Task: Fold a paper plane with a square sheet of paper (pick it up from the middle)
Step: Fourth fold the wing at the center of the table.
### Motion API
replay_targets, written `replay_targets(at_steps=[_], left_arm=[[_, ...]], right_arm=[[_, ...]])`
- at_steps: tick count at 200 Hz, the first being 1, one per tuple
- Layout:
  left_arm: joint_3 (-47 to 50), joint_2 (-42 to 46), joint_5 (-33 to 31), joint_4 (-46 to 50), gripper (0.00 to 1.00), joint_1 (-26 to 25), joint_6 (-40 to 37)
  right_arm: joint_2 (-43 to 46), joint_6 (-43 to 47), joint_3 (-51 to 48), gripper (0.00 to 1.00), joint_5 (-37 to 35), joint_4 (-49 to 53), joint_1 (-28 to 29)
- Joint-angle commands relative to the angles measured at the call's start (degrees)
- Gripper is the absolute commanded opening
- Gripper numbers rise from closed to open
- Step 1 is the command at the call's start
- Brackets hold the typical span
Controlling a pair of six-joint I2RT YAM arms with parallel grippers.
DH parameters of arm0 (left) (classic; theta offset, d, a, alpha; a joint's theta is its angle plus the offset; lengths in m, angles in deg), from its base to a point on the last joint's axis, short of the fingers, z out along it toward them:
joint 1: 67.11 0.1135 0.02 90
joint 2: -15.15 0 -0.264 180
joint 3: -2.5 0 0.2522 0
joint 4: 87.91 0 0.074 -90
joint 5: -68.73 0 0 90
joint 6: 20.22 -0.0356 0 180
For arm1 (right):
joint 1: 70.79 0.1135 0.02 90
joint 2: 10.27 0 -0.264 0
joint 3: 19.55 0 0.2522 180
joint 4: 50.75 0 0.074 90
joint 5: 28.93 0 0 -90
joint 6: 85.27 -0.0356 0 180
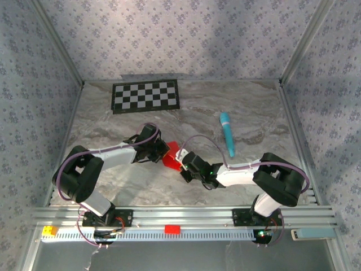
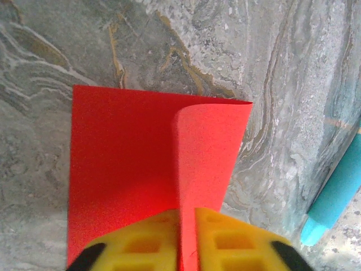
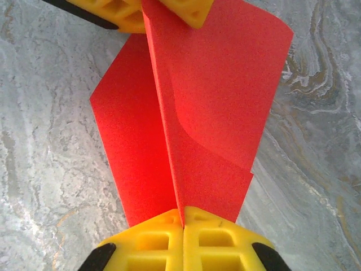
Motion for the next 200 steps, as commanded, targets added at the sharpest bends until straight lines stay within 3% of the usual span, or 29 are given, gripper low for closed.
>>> replay_targets(at_steps=[1,27,77,101,130,171,200], left_arm=[[-1.49,2.87,-1.00,1.88,0.29,0.23,-0.73],[-1.69,6.70,-4.51,6.05,0.46,0.34,-2.40],[0.13,12.04,-8.08,9.55,0.49,0.29,-2.69],[1.35,13.50,-8.79,9.55,0.45,0.34,-2.02],[1.74,13.58,-8.48,9.05,0.31,0.35,-2.28],[1.90,10.74,-5.31,5.43,0.11,0.25,-2.70],[1.09,7.33,-2.05,2.00,0.04,0.17,-2.68]], right_arm=[[-0.93,-2.23,1.39,0.02,2.46,1.19,-0.76],[-1.97,-5.61,1.37,0.02,5.61,0.92,-1.93],[-3.46,-11.50,1.10,0.02,11.31,-1.03,-4.34],[-3.75,-14.58,0.47,0.02,14.47,-2.07,-6.33],[-4.02,-18.18,-1.26,0.01,20.34,-6.17,-9.11],[-6.02,-23.73,-2.70,0.00,29.38,-12.07,-13.12],[-7.18,-27.18,-3.60,0.00,31.23,-14.82,-14.55]])
